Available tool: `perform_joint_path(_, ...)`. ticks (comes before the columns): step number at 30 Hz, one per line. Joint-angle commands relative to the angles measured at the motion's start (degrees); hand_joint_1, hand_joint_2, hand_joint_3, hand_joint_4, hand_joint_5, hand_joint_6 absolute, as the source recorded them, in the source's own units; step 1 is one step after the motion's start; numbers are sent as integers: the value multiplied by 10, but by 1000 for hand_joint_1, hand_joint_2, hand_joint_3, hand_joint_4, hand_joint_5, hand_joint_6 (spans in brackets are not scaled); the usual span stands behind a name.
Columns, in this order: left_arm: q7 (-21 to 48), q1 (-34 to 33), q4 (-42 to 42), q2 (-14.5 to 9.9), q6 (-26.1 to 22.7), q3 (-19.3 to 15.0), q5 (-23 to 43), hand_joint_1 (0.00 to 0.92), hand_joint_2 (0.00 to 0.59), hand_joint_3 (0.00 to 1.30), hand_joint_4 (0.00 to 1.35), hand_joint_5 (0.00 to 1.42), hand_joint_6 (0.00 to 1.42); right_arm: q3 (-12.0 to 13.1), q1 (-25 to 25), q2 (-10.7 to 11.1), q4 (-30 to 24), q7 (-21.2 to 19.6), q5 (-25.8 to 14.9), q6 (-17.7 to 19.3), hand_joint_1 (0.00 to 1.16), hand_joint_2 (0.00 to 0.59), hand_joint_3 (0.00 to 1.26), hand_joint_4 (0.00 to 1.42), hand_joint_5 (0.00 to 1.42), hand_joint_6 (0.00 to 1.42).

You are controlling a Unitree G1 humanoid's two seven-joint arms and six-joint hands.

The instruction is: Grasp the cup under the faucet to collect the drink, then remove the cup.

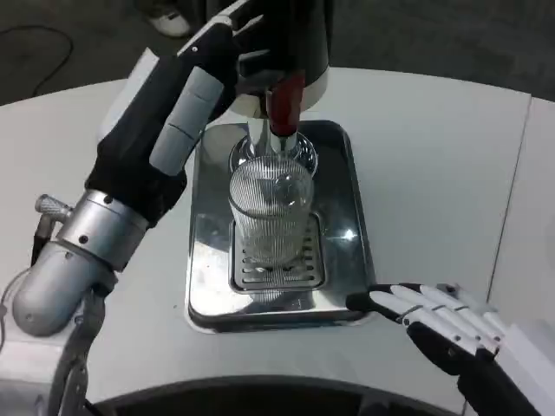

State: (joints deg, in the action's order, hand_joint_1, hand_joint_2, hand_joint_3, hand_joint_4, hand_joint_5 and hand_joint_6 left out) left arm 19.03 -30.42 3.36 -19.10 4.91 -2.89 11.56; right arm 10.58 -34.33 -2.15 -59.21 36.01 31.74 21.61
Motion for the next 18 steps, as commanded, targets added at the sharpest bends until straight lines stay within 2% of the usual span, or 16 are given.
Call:
perform_joint_path(1, 14, -16, -22, 2, 0, 7, -13, 0, 88, 170, 157, 268, 248, -2, -9, 2, -8, -9, -8, -1, 539, 457, 205, 139, 108, 47)
perform_joint_path(11, 57, -35, -79, -16, 45, 41, -70, 0, 88, 167, 152, 266, 248, -12, -4, 2, -8, -7, -3, -2, 539, 457, 205, 139, 108, 47)
perform_joint_path(18, 72, -42, -87, -28, 75, 55, -97, 0, 87, 161, 148, 266, 242, -12, -3, 2, -8, -8, -3, -2, 539, 457, 205, 139, 108, 47)
